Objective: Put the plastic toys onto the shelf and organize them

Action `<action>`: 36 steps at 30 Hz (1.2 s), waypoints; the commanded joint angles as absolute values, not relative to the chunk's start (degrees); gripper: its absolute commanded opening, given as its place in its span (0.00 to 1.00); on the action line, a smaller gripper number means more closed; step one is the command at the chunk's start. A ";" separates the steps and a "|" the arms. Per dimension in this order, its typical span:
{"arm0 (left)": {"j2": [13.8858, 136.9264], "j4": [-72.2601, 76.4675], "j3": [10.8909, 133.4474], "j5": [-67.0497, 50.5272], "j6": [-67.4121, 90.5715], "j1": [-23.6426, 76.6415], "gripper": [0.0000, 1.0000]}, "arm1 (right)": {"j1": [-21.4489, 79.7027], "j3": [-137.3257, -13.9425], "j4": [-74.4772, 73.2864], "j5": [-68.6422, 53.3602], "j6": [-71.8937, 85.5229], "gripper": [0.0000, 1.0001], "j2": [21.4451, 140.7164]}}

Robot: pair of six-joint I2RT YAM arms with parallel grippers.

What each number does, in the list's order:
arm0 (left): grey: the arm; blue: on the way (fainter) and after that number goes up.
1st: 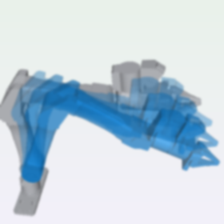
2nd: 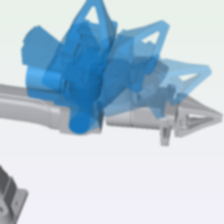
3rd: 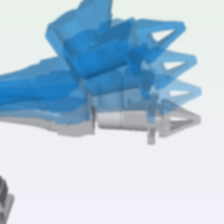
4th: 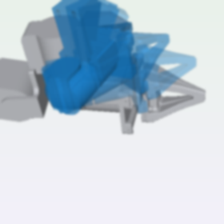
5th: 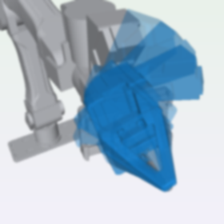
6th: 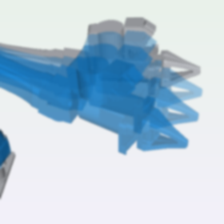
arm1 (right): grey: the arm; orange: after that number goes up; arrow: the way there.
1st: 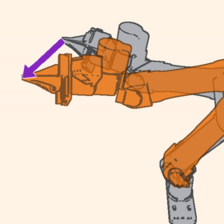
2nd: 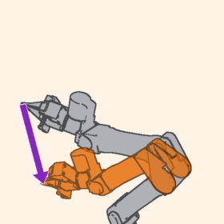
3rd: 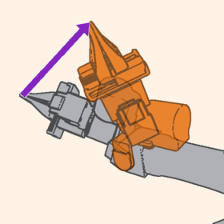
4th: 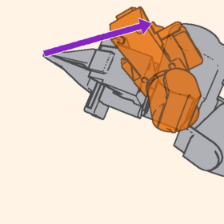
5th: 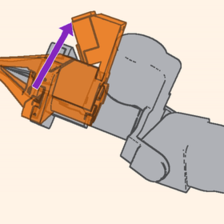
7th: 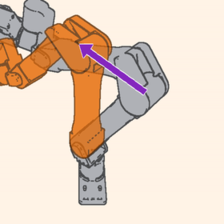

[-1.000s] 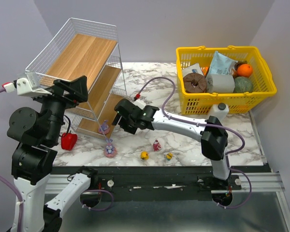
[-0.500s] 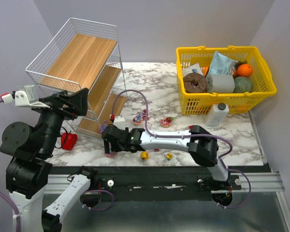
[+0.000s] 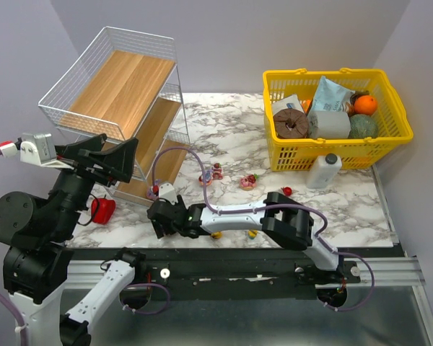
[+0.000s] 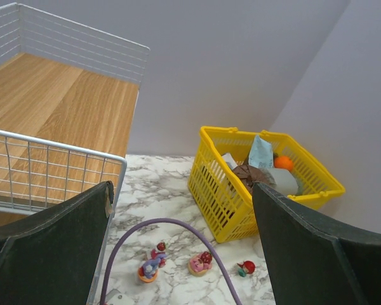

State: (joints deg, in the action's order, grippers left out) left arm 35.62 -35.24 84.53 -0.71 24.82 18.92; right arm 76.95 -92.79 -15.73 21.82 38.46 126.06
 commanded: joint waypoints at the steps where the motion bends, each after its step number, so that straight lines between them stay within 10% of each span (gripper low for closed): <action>1: 36.56 -34.10 85.87 -3.08 24.00 19.42 0.99 | 77.43 -89.57 -13.45 26.19 33.31 0.76 127.88; 8: 37.44 -34.01 85.96 -3.25 23.91 19.60 0.99 | 77.34 -77.02 -9.24 28.74 30.24 0.50 123.24; 19: 39.11 -33.40 85.96 -4.48 24.26 19.60 0.99 | 70.50 -49.32 12.91 9.86 12.40 0.38 106.18; 28: 41.22 -31.47 86.04 -4.75 24.52 19.60 0.99 | 66.45 -51.58 9.14 8.53 5.80 0.77 105.55; 36: 43.15 -30.76 87.10 -4.66 24.35 19.60 0.99 | 65.39 -56.51 5.98 6.95 6.23 0.82 106.26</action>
